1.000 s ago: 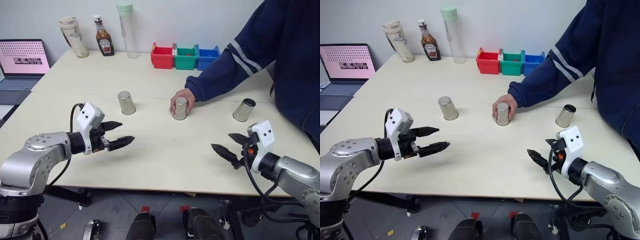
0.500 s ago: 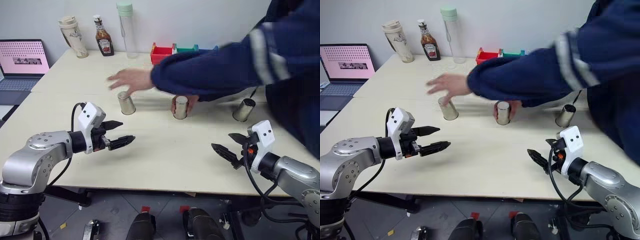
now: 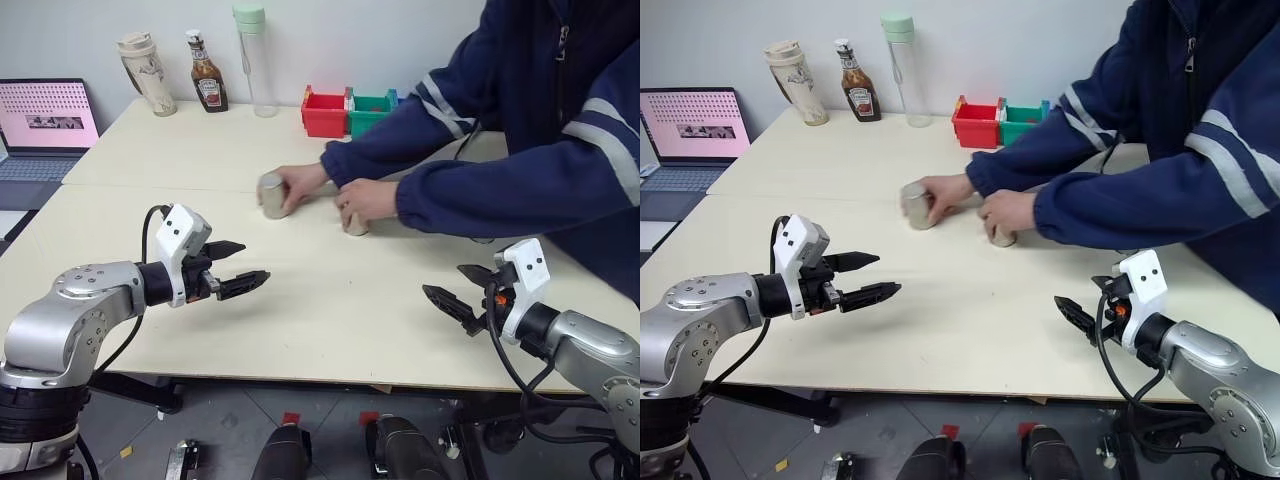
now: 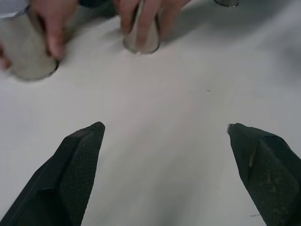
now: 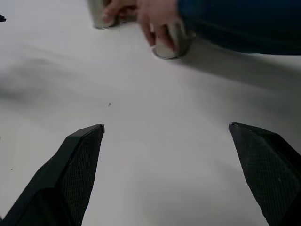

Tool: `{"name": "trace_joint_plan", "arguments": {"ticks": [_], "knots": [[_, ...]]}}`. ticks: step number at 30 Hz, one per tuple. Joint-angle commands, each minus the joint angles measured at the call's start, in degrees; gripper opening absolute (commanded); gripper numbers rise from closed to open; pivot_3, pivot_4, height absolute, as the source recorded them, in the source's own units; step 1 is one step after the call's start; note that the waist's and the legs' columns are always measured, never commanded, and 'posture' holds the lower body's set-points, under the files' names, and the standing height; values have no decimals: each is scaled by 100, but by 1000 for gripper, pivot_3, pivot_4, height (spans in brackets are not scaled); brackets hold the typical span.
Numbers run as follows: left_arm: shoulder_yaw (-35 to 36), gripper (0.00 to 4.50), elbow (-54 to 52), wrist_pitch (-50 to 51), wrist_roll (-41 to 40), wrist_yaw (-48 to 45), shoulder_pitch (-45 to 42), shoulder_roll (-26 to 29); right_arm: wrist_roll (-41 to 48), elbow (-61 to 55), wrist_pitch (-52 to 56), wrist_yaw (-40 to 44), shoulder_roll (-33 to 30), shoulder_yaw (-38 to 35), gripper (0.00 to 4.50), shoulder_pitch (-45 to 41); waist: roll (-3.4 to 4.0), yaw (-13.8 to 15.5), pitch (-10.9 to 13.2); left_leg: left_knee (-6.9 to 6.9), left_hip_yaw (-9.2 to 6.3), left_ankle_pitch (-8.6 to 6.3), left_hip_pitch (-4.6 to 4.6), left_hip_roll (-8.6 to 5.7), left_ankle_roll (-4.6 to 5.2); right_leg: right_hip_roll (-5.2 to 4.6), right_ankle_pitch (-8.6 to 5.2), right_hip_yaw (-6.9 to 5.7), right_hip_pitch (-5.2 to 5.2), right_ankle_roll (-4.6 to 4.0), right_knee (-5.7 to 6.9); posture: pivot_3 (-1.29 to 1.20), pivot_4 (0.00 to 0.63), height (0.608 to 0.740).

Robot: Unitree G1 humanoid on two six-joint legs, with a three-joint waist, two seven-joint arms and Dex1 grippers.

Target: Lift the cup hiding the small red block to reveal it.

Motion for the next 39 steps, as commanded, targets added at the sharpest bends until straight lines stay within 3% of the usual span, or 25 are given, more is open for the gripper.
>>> {"name": "trace_joint_plan", "arguments": {"ticks": [1,16,21,28,39], "knots": [[77,4455,-130,-99,17,1,-57,35,36,-63,-107,27,23,29,4500,-130,0,0,0,0,0,0,0,0,0,0,0,0,0,0,0,0,150,740],[644,4455,216,-529,392,362,292,26,170,-101,-111,227,-121,-83,4500,-152,1,-13,0,-1,2,0,3,1,0,0,1,3,0,1,1,0,150,740],[642,4455,478,-949,742,1213,140,-635,454,-202,-61,270,-25,202,4500,-785,4,-1,-2,2,3,0,7,2,1,-2,1,2,3,0,4,0,150,740],[343,4455,1819,-2314,1601,2451,-443,-2005,560,-100,-415,1125,-36,917,4500,-1801,-7,23,-8,10,-1,2,3,-4,1,-3,20,-1,10,30,-3,0,150,740],[-65,4455,3719,-3516,2088,2397,-1551,-2658,140,48,-670,1253,-149,1193,4500,-1995,-19,36,-15,11,2,2,-2,-7,1,-9,27,-2,8,31,-2,0,150,740]]}}
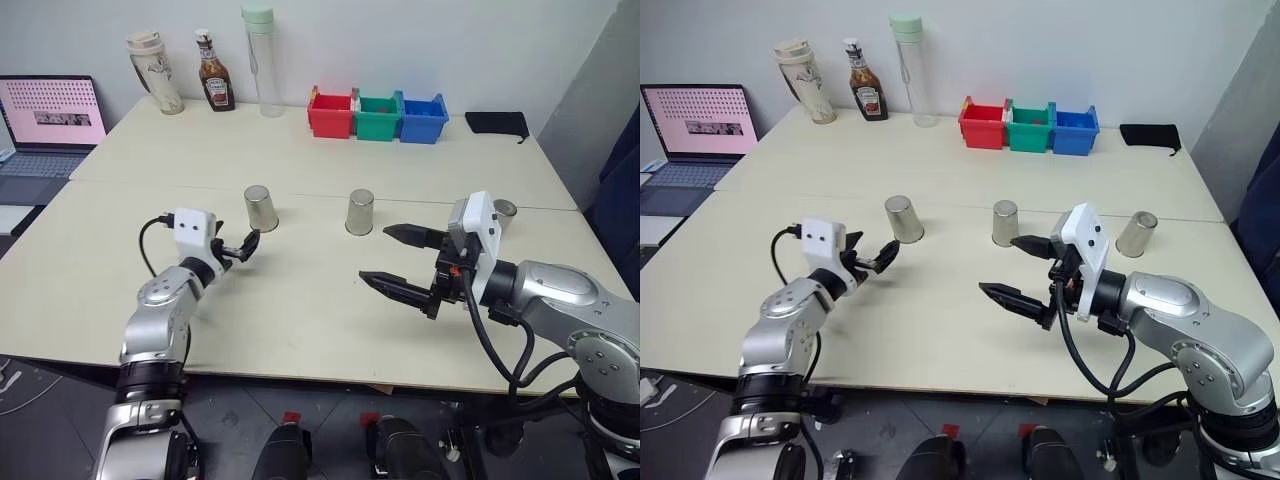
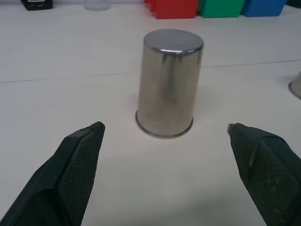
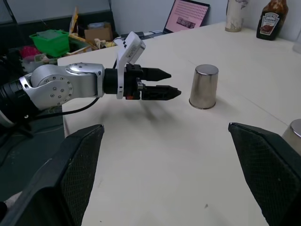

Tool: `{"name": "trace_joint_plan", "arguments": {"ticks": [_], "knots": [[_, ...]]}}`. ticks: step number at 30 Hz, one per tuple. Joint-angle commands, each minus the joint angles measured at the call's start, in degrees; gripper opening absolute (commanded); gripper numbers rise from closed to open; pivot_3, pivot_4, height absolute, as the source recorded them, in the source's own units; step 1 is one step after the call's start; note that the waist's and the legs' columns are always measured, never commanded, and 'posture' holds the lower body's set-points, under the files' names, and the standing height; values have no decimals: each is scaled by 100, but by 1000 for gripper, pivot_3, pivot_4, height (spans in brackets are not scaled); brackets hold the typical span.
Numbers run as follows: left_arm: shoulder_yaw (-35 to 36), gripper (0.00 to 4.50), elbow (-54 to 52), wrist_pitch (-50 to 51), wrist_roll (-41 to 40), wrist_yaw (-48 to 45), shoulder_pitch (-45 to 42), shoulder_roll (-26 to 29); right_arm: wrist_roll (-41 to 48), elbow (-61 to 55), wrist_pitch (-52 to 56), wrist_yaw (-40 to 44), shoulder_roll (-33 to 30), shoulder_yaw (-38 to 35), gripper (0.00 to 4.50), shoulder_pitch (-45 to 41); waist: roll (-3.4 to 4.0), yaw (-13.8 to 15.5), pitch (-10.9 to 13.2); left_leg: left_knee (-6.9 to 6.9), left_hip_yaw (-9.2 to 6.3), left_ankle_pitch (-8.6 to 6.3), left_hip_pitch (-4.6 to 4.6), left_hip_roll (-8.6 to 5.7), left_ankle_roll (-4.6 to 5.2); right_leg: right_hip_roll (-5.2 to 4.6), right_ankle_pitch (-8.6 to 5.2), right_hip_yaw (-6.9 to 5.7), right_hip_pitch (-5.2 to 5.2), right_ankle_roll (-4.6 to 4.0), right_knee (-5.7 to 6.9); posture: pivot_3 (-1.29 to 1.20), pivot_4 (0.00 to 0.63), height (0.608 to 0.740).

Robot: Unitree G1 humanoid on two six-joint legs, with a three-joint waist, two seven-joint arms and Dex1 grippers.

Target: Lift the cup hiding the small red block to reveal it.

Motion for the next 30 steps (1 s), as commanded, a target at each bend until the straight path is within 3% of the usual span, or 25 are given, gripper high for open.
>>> {"name": "trace_joint_plan", "arguments": {"ticks": [1,16,17,18,23,30], "knots": [[-78,4455,701,-570,212,-17,-557,-40,-62,-134,-85,-17,-104,-100,4500,58,0,-1,0,1,-2,0,0,1,0,0,0,-1,0,0,0,0,150,740],[-214,4455,4461,-2484,847,198,-2460,-346,1,-255,137,-444,-286,-350,4500,360,-2,5,-1,1,9,0,-3,-6,0,2,6,-8,-1,12,-5,0,150,740],[-190,4089,4601,-2581,849,230,-2514,-335,26,-265,168,-504,-264,-374,4500,361,-3,2,-1,1,10,0,-2,-5,0,2,6,-8,-2,12,-4,0,150,740],[-174,4052,4694,-2651,851,247,-2549,-325,45,-270,188,-546,-249,-392,4500,361,-3,-4,-1,1,10,0,-2,-4,0,2,7,-8,-2,12,-4,0,150,740],[-153,2927,4960,-2839,873,227,-2671,-308,198,-313,287,-753,-201,-489,4500,361,-3,-5,-1,1,8,0,-2,-2,0,3,7,-10,-2,12,-2,0,150,740],[-152,2837,4533,-2737,818,5,-2816,-199,207,-284,288,-811,-212,-468,4500,334,-3,-8,-1,1,9,0,-3,-4,0,2,7,-10,-2,13,-3,0,150,740]]}}
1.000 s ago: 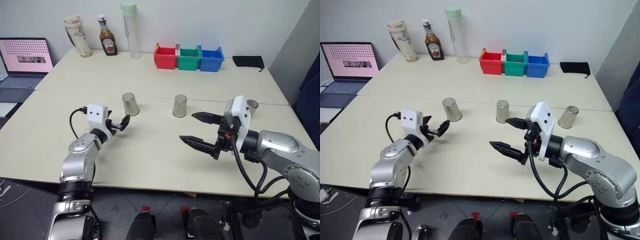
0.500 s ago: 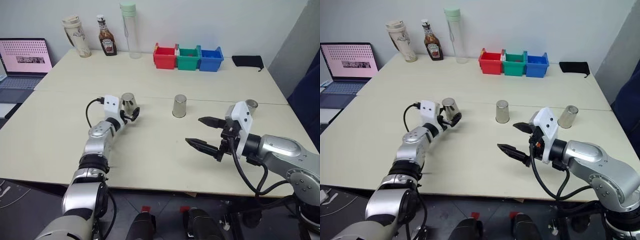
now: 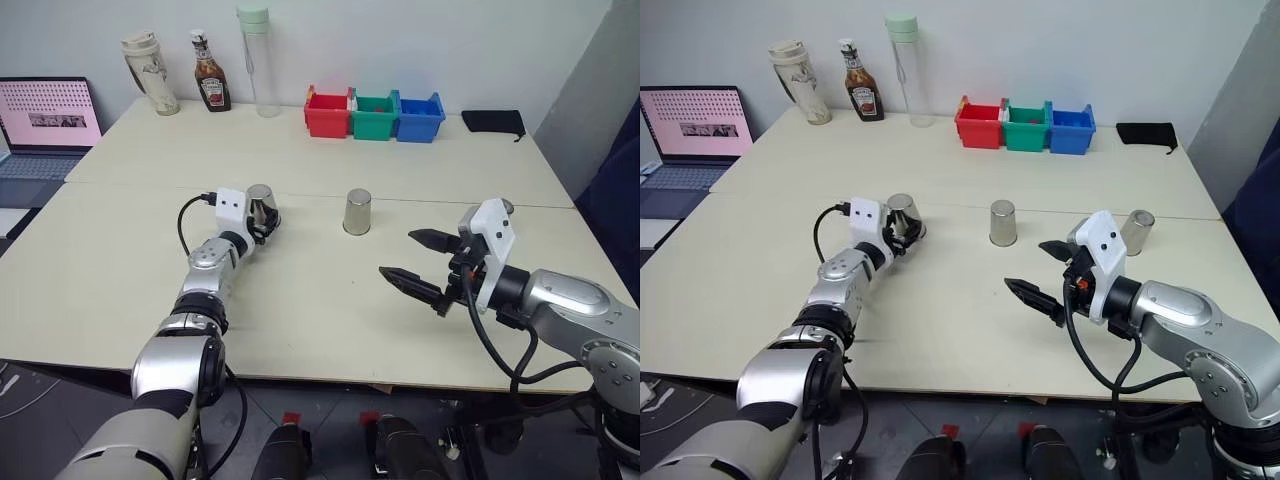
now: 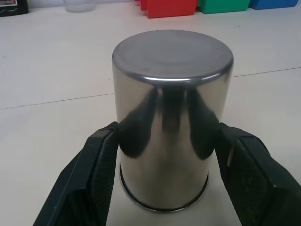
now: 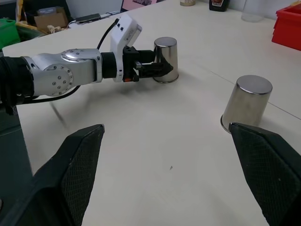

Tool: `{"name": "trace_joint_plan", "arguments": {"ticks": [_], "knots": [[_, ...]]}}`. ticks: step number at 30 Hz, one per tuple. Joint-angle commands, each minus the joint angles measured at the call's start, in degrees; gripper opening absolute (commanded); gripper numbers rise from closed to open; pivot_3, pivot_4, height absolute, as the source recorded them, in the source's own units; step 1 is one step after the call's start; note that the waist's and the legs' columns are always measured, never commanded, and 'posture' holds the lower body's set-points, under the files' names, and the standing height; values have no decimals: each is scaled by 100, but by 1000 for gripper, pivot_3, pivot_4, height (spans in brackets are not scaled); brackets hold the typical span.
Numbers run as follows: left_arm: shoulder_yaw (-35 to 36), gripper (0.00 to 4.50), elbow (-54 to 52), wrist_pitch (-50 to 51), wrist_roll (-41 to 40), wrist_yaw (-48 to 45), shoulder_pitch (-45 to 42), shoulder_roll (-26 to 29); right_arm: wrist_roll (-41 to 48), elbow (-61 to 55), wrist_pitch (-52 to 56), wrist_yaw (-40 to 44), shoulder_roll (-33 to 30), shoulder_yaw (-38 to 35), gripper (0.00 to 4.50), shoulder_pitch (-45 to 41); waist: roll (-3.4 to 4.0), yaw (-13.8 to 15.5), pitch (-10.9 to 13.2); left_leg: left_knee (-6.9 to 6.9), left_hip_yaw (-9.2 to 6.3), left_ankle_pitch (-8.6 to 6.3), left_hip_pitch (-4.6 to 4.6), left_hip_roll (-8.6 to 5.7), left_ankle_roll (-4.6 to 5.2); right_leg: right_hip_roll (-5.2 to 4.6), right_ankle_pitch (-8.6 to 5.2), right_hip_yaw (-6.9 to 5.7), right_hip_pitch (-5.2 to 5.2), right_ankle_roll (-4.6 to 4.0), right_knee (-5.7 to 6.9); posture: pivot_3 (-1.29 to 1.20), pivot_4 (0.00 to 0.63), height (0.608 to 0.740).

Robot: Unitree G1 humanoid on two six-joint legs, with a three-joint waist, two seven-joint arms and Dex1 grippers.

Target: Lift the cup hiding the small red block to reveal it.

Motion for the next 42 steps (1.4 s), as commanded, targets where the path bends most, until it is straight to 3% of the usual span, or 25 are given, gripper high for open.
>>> {"name": "trace_joint_plan", "arguments": {"ticks": [1,8,13,18,20,25,29,34,38,42], "knots": [[37,2837,-845,104,-74,-246,-174,183,49,-129,-50,-35,-10,-121,4500,-84,0,-1,0,0,1,0,0,0,0,0,0,0,0,0,0,0,150,740],[461,2837,-2466,1386,-230,481,331,621,6,-30,-120,3,76,-2,4500,-156,0,-47,0,-3,2,0,4,5,0,-12,2,8,-1,-3,1,0,150,740],[394,2837,-1998,1676,-78,673,458,605,-29,85,-143,68,119,87,4500,-260,0,-29,0,1,-3,1,8,7,0,-15,0,-1,1,0,9,0,150,740],[337,2837,-1236,1302,12,636,397,486,-54,157,-131,97,120,141,4500,-352,-3,42,-1,8,2,1,0,-6,0,-6,5,-1,2,7,0,0,150,740],[359,3536,-1000,1165,17,652,386,488,-38,138,-103,85,127,136,4500,-360,-3,60,-1,7,4,1,-2,-9,0,-15,9,-1,1,1,-3,0,150,740],[396,4459,-810,1005,-30,586,374,526,-11,117,-54,73,99,106,4500,-362,-3,93,-1,5,3,1,-2,-2,0,-21,11,-2,-2,-4,-3,0,150,740],[376,4459,-1197,1354,-85,376,486,674,-21,101,-58,96,62,96,4500,-310,-3,93,-1,5,2,1,-1,-1,0,-21,11,-2,-1,-3,0,0,150,740],[218,4459,-3422,3128,-271,-383,1133,1235,-32,87,-117,142,79,75,4500,-113,-4,43,-1,1,5,0,-2,4,0,-23,22,3,-4,-22,-2,0,150,740],[154,4459,-5643,5160,-633,-1318,2048,2450,51,-6,-113,186,56,-68,4500,190,-7,-47,-2,-7,-1,0,-1,6,-1,-26,20,11,-4,-27,-3,0,150,740],[440,4459,-6904,6211,-1298,-2096,2721,3330,92,-8,-118,230,-51,-278,4500,414,-3,-54,0,-9,-3,0,3,8,-1,-28,-1,9,-8,-19,4,0,150,740]]}}
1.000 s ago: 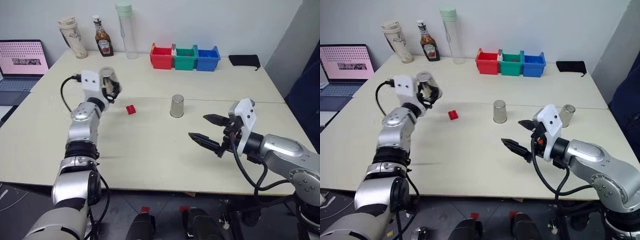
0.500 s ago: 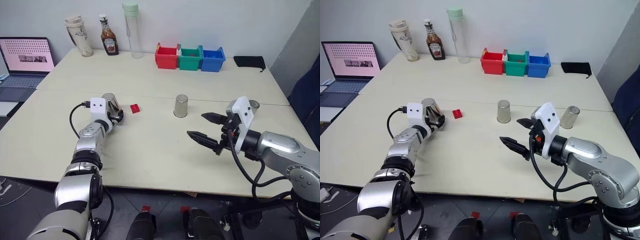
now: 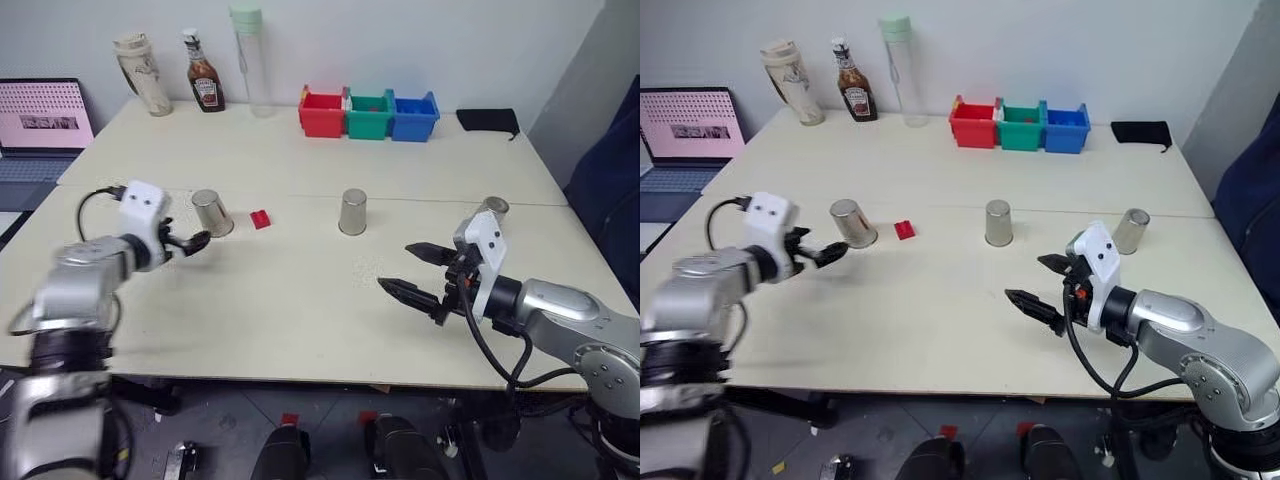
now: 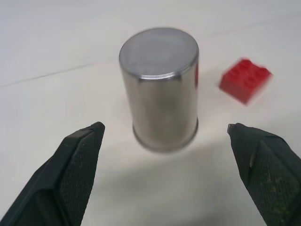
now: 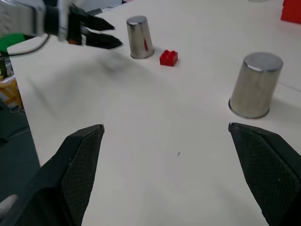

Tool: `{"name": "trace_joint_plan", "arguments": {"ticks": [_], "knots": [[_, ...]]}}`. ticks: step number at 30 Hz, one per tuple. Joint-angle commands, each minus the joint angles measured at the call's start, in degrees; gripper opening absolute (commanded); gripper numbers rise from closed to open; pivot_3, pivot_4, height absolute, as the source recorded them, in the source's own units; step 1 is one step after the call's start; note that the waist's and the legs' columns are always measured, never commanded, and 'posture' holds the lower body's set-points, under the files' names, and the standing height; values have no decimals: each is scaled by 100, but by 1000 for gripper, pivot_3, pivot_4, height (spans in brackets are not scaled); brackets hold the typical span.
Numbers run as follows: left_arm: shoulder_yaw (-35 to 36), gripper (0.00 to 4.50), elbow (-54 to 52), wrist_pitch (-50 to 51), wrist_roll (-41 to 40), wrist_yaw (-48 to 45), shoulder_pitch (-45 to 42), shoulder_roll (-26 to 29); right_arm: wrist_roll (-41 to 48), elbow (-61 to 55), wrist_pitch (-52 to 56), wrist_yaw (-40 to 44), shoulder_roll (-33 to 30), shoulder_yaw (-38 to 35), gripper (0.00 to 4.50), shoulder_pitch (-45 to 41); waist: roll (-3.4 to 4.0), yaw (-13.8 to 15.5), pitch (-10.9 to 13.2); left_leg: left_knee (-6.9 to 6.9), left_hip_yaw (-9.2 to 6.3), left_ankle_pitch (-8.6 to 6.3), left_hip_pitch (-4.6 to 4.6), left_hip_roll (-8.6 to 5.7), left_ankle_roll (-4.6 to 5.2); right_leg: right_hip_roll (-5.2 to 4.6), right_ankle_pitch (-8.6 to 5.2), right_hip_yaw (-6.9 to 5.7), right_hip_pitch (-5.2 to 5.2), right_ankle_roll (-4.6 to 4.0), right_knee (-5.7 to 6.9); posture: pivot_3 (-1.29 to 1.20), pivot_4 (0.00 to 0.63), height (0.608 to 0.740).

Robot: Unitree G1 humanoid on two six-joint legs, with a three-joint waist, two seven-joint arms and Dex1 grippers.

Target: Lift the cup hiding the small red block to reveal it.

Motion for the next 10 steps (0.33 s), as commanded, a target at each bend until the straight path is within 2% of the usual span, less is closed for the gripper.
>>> {"name": "trace_joint_plan", "arguments": {"ticks": [1,6,10], "knots": [[371,4459,-1325,916,-778,-863,439,626,109,-174,-92,56,-139,-409,4500,93,1,17,0,1,-1,0,3,1,0,0,-6,-1,2,7,1,0,150,740],[695,4459,-2070,1170,-1479,-1562,893,957,269,-277,3,-111,-210,-811,4500,385,0,64,0,7,-2,4,6,-1,1,-17,-27,-13,13,-25,0,0,150,740],[675,4459,-1957,830,-1328,-1475,1000,1040,344,-388,18,-181,-215,-905,4500,560,1,43,0,4,11,4,4,-2,1,-20,-28,-7,10,-24,-3,0,150,740]]}}
